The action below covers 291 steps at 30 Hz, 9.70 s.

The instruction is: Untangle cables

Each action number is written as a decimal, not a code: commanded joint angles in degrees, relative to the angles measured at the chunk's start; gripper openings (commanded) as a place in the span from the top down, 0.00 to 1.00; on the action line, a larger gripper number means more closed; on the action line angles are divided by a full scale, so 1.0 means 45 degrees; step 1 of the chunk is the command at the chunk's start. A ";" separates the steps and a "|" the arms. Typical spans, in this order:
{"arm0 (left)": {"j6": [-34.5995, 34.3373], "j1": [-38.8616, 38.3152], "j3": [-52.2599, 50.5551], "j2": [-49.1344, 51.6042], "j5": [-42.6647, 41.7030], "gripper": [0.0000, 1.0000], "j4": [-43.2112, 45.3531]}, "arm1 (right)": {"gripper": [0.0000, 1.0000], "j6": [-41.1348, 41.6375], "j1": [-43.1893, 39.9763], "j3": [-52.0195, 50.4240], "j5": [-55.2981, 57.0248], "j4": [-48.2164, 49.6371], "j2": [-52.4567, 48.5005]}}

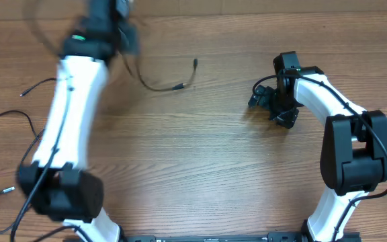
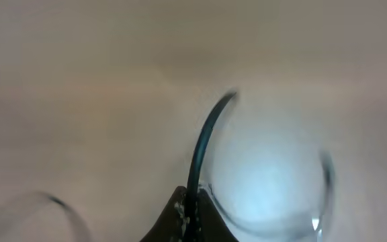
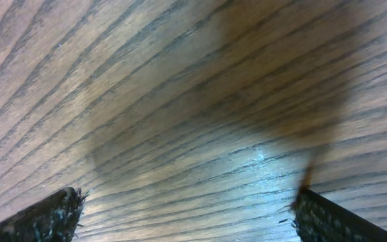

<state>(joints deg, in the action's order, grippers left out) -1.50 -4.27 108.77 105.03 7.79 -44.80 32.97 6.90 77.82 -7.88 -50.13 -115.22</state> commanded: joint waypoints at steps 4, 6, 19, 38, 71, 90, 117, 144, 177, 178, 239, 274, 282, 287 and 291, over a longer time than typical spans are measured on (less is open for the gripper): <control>0.0039 0.3555 0.1559 -0.0534 0.3415 0.96 0.2161 | 0.00 -0.0350 0.0058 -0.0306 0.0321 -0.0024 0.0078; -0.0457 0.4571 0.1559 -0.0534 0.3405 0.96 0.2210 | 0.00 -0.0403 0.0058 -0.0306 0.0413 -0.0029 0.0078; -0.1938 0.6853 0.1496 0.0117 -0.1010 0.93 0.1593 | 0.00 -0.0398 0.0058 -0.0306 0.0408 0.0170 0.0078; -0.0607 0.1909 0.1656 -0.0578 -0.0738 0.44 -0.1462 | 0.07 -0.1967 0.0058 0.0641 0.0408 -0.1243 0.1559; -0.1190 -0.2798 0.1642 -0.0908 -0.1739 0.00 -0.3759 | 0.00 -0.3478 0.0029 0.9394 0.0403 -0.9005 1.1584; -0.1190 -0.2798 0.1642 -0.0908 -0.1739 0.00 -0.3759 | 0.00 -0.3439 0.0024 0.4639 0.1583 -0.2458 1.5144; -0.1190 -0.2798 0.1642 -0.0908 -0.1739 0.01 -0.3759 | 0.00 -0.2569 0.0024 -1.3882 0.1744 1.1686 2.3197; -0.1190 -0.2798 0.1637 -0.0908 -0.1739 0.00 -0.3759 | 0.00 -0.2035 0.0034 -1.7189 0.1268 1.0103 2.5568; -0.1375 -0.1564 -0.1107 -0.5396 -0.2642 0.00 -0.4561 | 0.00 -0.2035 0.0034 -1.7189 0.1263 1.0103 2.5568; -0.1384 -0.1554 -0.2103 -0.6261 -0.2652 0.00 -0.3895 | 0.00 -0.2035 0.0034 -1.7189 0.1263 1.0103 2.5568; 0.0617 0.0039 -2.2027 -1.9579 -0.4741 0.00 0.8403 | 0.00 -0.2035 0.0034 -1.7189 0.1263 1.0103 2.5568; 0.0049 0.0699 -2.3960 -2.3285 -0.4401 0.00 0.8918 | 0.00 -0.2035 0.0034 -1.7189 0.1263 1.0103 2.5568; 0.0049 0.0699 -2.3960 -2.3285 -0.4396 0.00 0.8918 | 0.00 -0.2035 0.0034 -1.7189 0.1263 1.0103 2.5568; 0.0049 0.0699 -2.3960 -2.3285 -0.4396 0.00 0.8918 | 0.00 -0.2035 0.0034 -1.7189 0.1263 1.0103 2.5568; 0.0053 0.0699 -2.3960 -2.3285 -0.4396 0.00 0.8918 | 0.00 -0.2035 0.0034 -1.7189 0.1263 1.0103 2.5568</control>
<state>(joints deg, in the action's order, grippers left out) -1.28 -1.72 1.41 0.86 -12.73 -4.71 23.77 7.01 1.04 -2.15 -5.10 -0.73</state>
